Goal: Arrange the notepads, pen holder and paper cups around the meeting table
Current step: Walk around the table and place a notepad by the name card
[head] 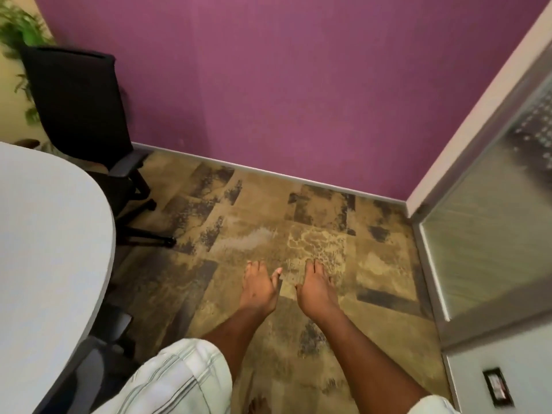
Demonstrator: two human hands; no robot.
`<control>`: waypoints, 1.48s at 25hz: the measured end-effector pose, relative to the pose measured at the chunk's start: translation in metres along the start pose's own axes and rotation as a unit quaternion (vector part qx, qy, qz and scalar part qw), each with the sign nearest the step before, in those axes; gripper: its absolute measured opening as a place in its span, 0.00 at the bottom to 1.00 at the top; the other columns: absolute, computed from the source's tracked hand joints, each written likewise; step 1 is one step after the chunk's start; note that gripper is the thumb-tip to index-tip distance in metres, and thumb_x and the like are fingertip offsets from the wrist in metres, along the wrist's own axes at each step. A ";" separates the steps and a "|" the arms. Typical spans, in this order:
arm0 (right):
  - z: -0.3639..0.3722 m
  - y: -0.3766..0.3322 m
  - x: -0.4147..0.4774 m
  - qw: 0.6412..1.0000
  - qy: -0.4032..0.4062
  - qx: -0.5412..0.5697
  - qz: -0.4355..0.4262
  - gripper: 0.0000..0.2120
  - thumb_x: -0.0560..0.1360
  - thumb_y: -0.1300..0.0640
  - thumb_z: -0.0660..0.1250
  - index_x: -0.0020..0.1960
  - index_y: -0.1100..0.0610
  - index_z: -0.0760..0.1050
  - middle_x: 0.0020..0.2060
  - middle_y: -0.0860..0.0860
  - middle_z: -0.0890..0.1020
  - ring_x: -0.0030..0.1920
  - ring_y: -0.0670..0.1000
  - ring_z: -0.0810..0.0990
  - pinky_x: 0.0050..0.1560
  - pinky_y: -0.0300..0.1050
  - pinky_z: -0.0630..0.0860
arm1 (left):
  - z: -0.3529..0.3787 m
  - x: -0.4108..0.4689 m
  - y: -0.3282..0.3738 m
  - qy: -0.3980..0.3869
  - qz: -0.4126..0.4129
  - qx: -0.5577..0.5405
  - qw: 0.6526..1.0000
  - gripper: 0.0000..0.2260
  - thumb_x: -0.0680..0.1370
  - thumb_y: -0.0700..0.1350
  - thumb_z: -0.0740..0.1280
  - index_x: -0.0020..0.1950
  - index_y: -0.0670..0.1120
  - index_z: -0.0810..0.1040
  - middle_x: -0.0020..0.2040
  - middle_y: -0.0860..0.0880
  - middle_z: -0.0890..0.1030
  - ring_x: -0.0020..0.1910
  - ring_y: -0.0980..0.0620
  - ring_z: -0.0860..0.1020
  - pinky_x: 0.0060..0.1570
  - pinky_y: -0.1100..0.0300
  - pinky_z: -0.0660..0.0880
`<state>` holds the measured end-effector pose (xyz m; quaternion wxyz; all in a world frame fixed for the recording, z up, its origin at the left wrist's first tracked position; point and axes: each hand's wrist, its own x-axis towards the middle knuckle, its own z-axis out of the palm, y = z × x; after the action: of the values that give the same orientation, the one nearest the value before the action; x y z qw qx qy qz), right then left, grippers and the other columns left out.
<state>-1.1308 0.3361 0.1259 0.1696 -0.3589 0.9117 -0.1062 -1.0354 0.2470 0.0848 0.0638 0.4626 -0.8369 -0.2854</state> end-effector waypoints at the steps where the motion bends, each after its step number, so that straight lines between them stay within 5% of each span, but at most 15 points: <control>1: -0.002 -0.003 0.023 1.000 -0.003 -0.003 -0.009 0.30 0.80 0.51 0.60 0.77 0.57 0.51 0.77 0.54 0.52 0.77 0.55 0.53 0.74 0.54 0.57 | -0.003 0.020 0.007 0.012 -0.006 -0.003 1.000 0.27 0.81 0.58 0.51 0.72 0.40 0.62 0.72 0.40 0.66 0.74 0.42 0.58 0.74 0.51 0.56; 12: -0.024 -0.134 0.303 0.978 -0.056 0.000 -0.200 0.31 0.79 0.50 0.61 0.77 0.57 0.52 0.77 0.56 0.53 0.77 0.55 0.52 0.75 0.55 0.53 | -0.081 0.258 -0.036 0.179 -0.153 0.002 0.972 0.30 0.80 0.59 0.52 0.76 0.41 0.56 0.76 0.42 0.58 0.77 0.44 0.53 0.76 0.52 0.51; 24: -0.049 -0.291 0.558 0.914 -0.117 -0.038 -0.386 0.33 0.79 0.49 0.60 0.78 0.55 0.48 0.78 0.55 0.47 0.77 0.56 0.50 0.76 0.55 0.52 | -0.146 0.485 -0.050 0.234 -0.321 -0.022 0.917 0.31 0.80 0.60 0.50 0.77 0.42 0.54 0.77 0.43 0.57 0.77 0.45 0.52 0.76 0.53 0.50; 37: -0.028 -0.525 0.788 0.889 -0.142 -0.061 -0.431 0.33 0.80 0.49 0.59 0.78 0.57 0.49 0.78 0.55 0.49 0.78 0.55 0.49 0.76 0.56 0.52 | -0.289 0.763 -0.176 0.282 -0.314 -0.014 0.906 0.29 0.81 0.56 0.53 0.76 0.39 0.57 0.76 0.42 0.61 0.77 0.45 0.54 0.76 0.55 0.50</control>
<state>-1.3568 -0.5836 0.1339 0.2124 -0.7372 0.6385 -0.0614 -1.2282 -0.5644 0.1097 0.2109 0.7618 -0.5912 -0.1602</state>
